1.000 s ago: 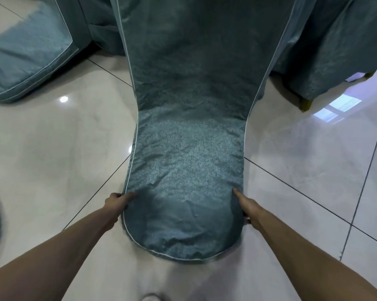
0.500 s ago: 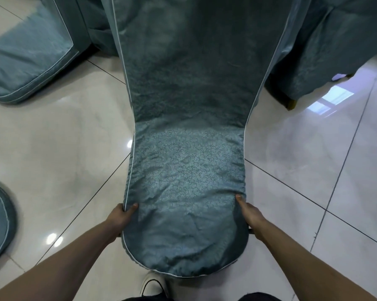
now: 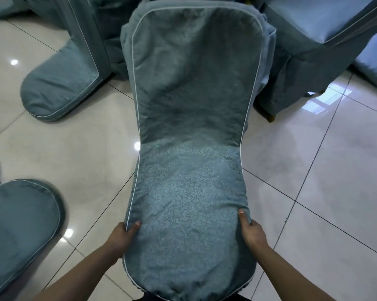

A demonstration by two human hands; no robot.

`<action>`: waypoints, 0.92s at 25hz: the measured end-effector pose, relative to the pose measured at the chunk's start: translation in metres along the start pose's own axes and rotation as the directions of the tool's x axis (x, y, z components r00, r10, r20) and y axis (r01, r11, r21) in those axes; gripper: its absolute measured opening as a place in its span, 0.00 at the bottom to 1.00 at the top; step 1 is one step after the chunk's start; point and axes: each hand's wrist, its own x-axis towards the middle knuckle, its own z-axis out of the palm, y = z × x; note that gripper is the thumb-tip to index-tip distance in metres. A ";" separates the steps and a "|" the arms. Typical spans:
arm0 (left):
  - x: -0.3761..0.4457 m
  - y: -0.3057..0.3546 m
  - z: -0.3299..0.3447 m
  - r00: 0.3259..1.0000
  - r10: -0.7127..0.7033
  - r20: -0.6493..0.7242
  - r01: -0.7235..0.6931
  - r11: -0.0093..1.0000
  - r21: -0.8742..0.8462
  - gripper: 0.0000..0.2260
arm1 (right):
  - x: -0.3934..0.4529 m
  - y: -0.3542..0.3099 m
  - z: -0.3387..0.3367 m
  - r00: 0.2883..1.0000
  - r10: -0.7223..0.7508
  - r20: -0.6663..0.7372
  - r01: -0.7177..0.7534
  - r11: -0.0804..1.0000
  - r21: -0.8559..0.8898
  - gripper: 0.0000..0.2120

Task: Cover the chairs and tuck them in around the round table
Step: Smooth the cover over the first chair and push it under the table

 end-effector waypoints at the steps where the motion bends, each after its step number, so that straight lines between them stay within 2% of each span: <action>1: -0.017 0.002 -0.006 1.000 -0.005 -0.003 0.005 1.000 0.003 0.23 | -0.018 -0.001 -0.006 1.000 -0.001 -0.025 0.001 1.000 -0.024 0.35; 5: -0.079 0.014 -0.034 0.998 -0.014 -0.053 0.017 0.998 0.058 0.24 | -0.086 -0.011 -0.027 0.994 0.008 -0.113 -0.018 0.996 -0.084 0.34; 8: -0.117 0.030 -0.049 0.985 0.016 -0.170 0.016 0.983 0.184 0.25 | -0.122 -0.026 -0.037 0.989 0.024 -0.143 -0.039 0.994 -0.102 0.36; 10: -0.147 0.044 -0.055 0.965 0.154 -0.211 -0.090 0.955 0.283 0.25 | -0.141 -0.041 -0.046 0.986 0.022 -0.163 -0.038 0.995 -0.097 0.38; 11: -0.161 0.053 -0.058 0.941 0.267 -0.206 -0.170 0.904 0.393 0.27 | -0.146 -0.050 -0.050 0.985 0.021 -0.174 -0.039 0.994 -0.100 0.38; 12: -0.176 0.062 -0.061 0.896 0.403 -0.186 -0.239 0.791 0.563 0.29 | -0.151 -0.060 -0.056 0.984 0.024 -0.177 -0.043 0.994 -0.103 0.39; 13: -0.190 0.073 -0.062 0.817 0.562 -0.133 -0.308 0.619 0.722 0.29 | -0.154 -0.071 -0.062 0.985 0.028 -0.172 -0.046 0.994 -0.099 0.40; 14: -0.205 0.084 -0.062 0.709 0.705 -0.025 -0.401 0.432 0.808 0.29 | -0.156 -0.082 -0.069 0.986 0.033 -0.163 -0.049 0.994 -0.095 0.41; 15: -0.220 0.096 -0.059 0.600 0.791 0.118 -0.514 0.268 0.815 0.30 | -0.158 -0.094 -0.075 0.987 0.038 -0.154 -0.052 0.995 -0.089 0.41; 16: -0.235 0.106 -0.053 0.506 0.819 0.271 -0.622 0.129 0.772 0.33 | -0.158 -0.105 -0.082 0.988 0.038 -0.148 -0.051 0.995 -0.086 0.41; 17: -0.249 0.115 -0.046 0.442 0.802 0.401 -0.703 0.032 0.710 0.37 | -0.158 -0.115 -0.089 0.989 0.038 -0.145 -0.050 0.995 -0.081 0.41; 18: -0.262 0.121 -0.039 0.423 0.754 0.503 -0.747 -0.024 0.664 0.42 | -0.157 -0.124 -0.095 0.990 0.035 -0.140 -0.046 0.996 -0.079 0.41; 19: -0.272 0.125 -0.034 0.433 0.700 0.568 -0.754 -0.064 0.654 0.45 | -0.157 -0.131 -0.100 0.991 0.031 -0.132 -0.042 0.996 -0.079 0.41; 21: -0.282 0.135 -0.026 0.471 0.639 0.608 -0.712 -0.131 0.690 0.46 | -0.156 -0.142 -0.110 0.993 0.030 -0.111 -0.038 0.997 -0.067 0.40; 23: -0.287 0.144 -0.021 0.532 0.601 0.597 -0.672 -0.130 0.729 0.45 | -0.159 -0.149 -0.120 0.997 0.026 -0.069 -0.029 0.999 -0.043 0.37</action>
